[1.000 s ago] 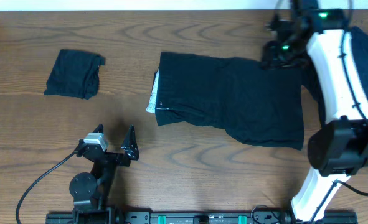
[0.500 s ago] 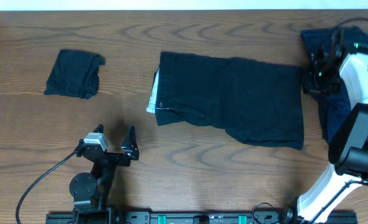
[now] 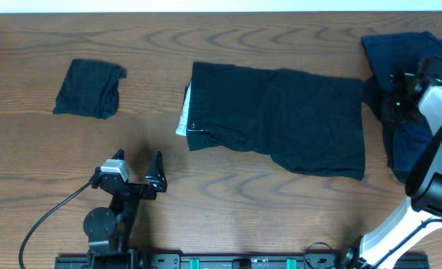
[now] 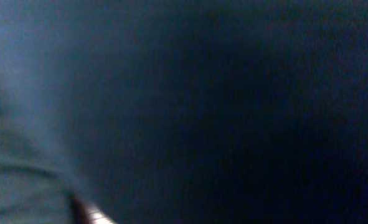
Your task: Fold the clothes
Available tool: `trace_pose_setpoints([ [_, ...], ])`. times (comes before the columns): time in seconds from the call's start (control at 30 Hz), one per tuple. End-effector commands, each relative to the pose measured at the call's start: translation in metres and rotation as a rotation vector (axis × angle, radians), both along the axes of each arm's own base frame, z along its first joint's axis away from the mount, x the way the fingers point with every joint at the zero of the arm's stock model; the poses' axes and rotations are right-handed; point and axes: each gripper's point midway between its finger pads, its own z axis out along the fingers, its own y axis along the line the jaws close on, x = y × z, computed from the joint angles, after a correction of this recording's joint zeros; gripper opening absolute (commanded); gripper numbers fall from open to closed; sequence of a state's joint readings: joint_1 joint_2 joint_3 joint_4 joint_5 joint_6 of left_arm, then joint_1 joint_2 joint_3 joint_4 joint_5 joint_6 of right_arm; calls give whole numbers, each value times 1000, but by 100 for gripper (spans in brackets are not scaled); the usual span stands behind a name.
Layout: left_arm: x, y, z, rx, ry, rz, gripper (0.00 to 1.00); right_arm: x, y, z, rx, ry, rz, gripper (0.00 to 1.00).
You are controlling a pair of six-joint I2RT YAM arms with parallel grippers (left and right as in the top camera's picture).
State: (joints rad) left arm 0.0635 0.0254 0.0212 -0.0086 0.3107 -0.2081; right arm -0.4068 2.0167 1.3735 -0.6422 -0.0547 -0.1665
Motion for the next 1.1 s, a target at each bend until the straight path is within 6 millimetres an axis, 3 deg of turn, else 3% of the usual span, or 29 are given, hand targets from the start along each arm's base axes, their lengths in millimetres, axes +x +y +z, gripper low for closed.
trace_pose_setpoints([
  [0.0,-1,-3,-16,8,48,-15,98,-7,-29,1,-34,-14,-52,2],
  [0.17,-1,-3,-16,8,48,-15,98,-3,-58,7,-64,-79,-105,2],
  [0.27,-1,-3,-16,8,48,-15,98,4,-55,9,-29,-120,-94,6],
  [0.47,-1,-3,-16,8,48,-15,98,20,-27,15,62,-175,-27,16],
  [0.53,-1,-3,-16,8,47,-16,98,27,-16,20,78,-187,1,26],
  [0.57,-1,-3,-16,8,47,-16,98,30,-10,24,90,-194,16,34],
  [0.7,-1,-2,-15,9,44,-10,98,44,23,56,173,-239,92,43],
  [0.9,-1,-1,-16,9,47,-8,98,54,54,99,236,-277,148,47],
  [1.07,-1,-3,-14,-1,43,-15,98,54,68,100,246,-263,174,48],
])
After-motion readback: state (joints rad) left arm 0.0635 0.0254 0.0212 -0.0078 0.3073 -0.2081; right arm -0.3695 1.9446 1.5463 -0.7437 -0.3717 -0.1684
